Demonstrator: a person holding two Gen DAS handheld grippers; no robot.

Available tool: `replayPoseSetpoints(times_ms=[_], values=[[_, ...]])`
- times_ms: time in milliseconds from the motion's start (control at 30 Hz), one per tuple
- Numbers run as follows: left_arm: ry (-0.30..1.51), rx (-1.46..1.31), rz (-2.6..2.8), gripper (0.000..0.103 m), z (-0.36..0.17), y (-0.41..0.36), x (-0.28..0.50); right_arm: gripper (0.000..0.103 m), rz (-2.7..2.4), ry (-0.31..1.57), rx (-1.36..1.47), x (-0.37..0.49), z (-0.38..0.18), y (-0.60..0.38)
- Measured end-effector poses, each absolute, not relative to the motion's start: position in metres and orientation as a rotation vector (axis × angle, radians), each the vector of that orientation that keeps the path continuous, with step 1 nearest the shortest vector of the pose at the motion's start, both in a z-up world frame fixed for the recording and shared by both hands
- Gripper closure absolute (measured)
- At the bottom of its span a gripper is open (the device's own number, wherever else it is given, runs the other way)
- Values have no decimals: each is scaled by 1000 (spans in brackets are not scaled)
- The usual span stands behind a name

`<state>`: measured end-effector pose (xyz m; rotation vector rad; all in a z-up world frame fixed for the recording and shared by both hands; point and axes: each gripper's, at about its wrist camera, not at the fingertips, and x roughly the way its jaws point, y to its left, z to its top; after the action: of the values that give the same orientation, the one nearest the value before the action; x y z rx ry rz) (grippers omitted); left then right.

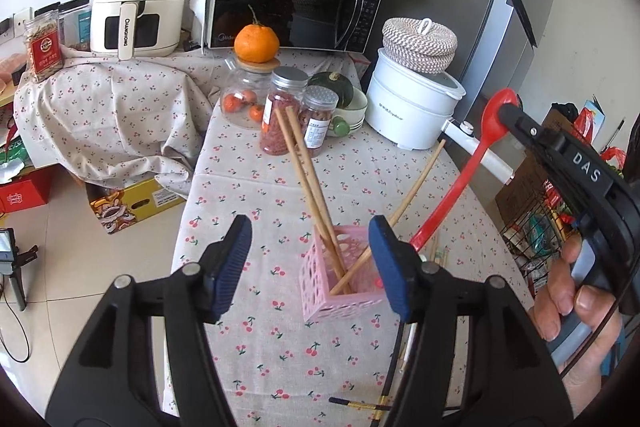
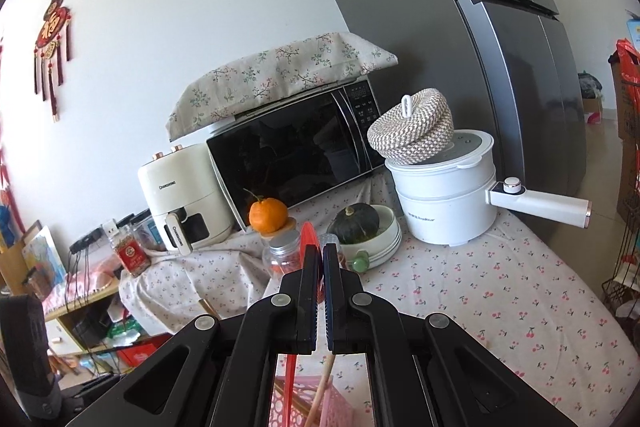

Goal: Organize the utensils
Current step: 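Place the chopstick and red spoon into the pink holder with both tools, then lower the left tool and grasp a black chopstick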

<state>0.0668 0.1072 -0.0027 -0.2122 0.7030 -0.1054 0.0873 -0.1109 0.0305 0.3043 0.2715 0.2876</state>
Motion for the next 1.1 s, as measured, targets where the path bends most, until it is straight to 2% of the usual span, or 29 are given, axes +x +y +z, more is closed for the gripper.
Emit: replayPoseSetpoints(times_ms=[267, 467, 567, 633, 667, 700, 900, 1100], values=[[765, -207, -80, 41, -20, 123, 65, 100, 237, 299, 256, 105, 6, -77], [807, -203, -90, 39, -28, 122, 67, 95, 282, 427, 269, 120, -15, -69], [839, -198, -106, 35, -33, 118, 68, 83, 306, 458, 295, 120, -15, -75], [858, -195, -119, 33, -36, 115, 67, 70, 317, 459, 297, 116, -11, -82], [868, -193, -128, 31, -38, 113, 66, 60, 322, 458, 299, 113, -8, -86], [879, -189, -138, 31, -40, 111, 65, 53, 327, 458, 303, 110, -6, -92], [962, -167, -215, 30, -54, 91, 60, 39, 327, 543, 223, 98, 0, -121], [1026, -89, -315, 30, -65, 59, 50, 34, 267, 695, 139, 90, -13, -155]])
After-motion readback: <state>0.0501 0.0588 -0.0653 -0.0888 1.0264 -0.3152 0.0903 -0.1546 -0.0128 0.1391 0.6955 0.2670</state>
